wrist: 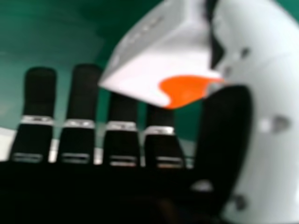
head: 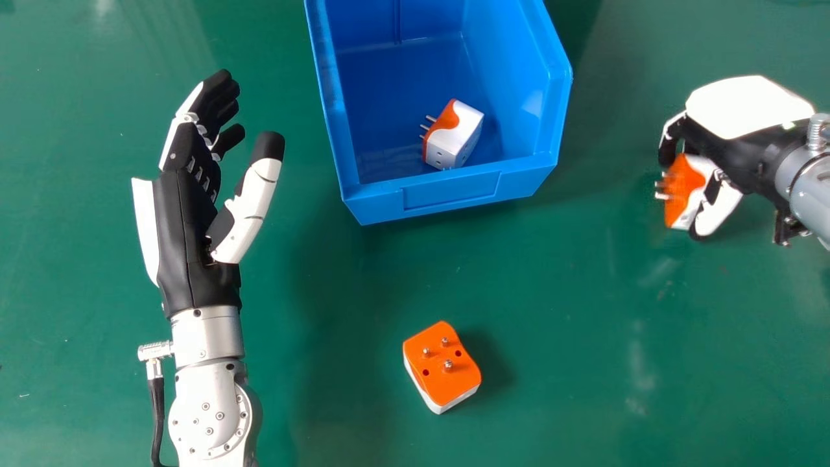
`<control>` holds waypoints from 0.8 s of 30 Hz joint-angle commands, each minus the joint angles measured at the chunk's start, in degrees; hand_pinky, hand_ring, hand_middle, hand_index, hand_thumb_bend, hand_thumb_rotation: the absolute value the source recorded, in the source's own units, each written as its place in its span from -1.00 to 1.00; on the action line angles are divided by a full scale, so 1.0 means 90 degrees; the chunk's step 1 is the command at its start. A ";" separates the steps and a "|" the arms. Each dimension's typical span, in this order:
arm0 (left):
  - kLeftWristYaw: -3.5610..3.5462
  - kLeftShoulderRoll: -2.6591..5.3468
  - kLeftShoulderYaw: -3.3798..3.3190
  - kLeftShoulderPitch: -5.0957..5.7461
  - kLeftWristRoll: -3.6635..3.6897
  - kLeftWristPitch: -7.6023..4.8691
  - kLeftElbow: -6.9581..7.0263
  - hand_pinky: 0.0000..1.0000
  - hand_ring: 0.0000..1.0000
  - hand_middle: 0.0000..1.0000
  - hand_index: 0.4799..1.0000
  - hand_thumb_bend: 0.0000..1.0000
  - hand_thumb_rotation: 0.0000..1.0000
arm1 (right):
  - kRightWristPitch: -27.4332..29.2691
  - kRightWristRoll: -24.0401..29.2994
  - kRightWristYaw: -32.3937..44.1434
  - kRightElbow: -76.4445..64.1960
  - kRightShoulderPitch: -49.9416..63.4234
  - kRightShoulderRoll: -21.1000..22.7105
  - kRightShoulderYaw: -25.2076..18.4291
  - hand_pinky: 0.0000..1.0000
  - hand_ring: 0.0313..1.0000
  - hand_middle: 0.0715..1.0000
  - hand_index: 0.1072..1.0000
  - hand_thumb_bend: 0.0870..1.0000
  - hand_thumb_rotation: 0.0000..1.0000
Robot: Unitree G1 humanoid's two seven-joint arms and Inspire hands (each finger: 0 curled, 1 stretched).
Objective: Pick all objects and put in blue box
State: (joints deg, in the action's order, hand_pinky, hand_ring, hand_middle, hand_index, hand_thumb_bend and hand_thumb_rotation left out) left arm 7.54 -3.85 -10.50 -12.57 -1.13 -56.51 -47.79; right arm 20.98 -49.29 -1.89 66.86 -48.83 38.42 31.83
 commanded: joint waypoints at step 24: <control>0.0080 0.0076 0.0047 -0.0208 -0.0068 -0.0205 -0.0036 0.62 0.70 0.68 0.25 0.42 0.03 | -0.0409 -0.0153 -0.1127 -0.0885 0.0053 0.0403 -0.0182 -0.36 -0.16 -0.01 -0.05 -0.10 -1.00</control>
State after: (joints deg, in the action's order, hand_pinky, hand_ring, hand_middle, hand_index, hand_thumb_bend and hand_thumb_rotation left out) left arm 7.99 -3.55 -10.34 -13.83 -1.39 -56.93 -48.53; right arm 18.32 -51.76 -10.17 60.83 -48.31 39.98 31.81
